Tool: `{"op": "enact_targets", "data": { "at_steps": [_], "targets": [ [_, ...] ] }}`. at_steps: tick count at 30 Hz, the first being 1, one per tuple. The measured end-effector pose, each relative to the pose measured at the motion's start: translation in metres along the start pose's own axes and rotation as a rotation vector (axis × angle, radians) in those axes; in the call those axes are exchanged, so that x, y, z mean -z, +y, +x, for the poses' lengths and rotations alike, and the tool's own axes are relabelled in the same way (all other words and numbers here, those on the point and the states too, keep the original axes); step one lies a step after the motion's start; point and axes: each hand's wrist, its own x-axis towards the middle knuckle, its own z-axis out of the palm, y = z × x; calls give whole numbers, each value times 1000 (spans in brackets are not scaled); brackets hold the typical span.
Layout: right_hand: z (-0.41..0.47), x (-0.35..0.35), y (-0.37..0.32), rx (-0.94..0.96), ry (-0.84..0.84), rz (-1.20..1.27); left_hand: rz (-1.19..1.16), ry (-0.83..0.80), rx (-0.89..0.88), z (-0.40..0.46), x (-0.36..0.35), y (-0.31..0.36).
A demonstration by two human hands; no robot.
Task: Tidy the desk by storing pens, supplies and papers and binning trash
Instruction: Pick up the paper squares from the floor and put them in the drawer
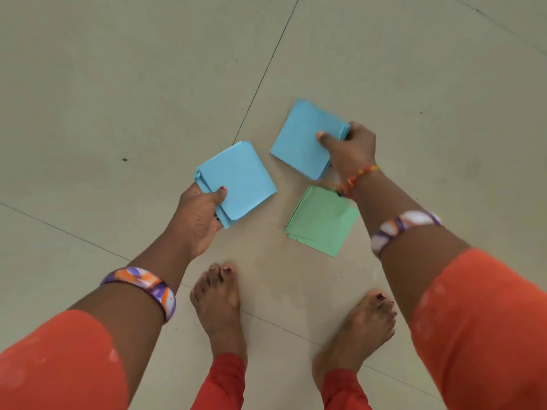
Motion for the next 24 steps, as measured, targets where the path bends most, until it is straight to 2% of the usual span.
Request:
{"op": "enact_targets", "data": {
  "at_steps": [1, 3, 5, 7, 11, 13, 16, 18, 21, 23, 24],
  "targets": [
    [-12, 4, 2, -66, -121, 162, 5, -2, 3, -2, 1, 1],
    [-41, 11, 4, -154, -400, 301, 43, -27, 5, -5, 4, 0],
    [-62, 15, 5, -117, -600, 241, 101, -53, 20, -7, 4, -1],
    [-73, 15, 4, -34, -686, 152, 129, -69, 29, -10, 3, -2],
    [-75, 14, -7, 76, -674, 77, 60, -27, -9, -12, 2, -7],
    [-75, 18, -15, 75, -698, 172, 66, -4, -31, -11, 6, -9],
    [-74, 21, -19, 31, -740, 233, 123, -54, -16, -14, 11, -13],
    [-73, 15, -9, 71, -676, 36, 36, -112, 4, -18, 8, -13],
    [-73, -2, 11, 165, -457, -347, -112, -231, 42, -26, -1, -9],
    [-76, -7, 17, 193, -354, -429, -47, -219, 39, -29, -6, -9],
    [-78, -8, 20, 215, -360, -440, 22, -188, 16, -30, -8, -11]
  ]
}}
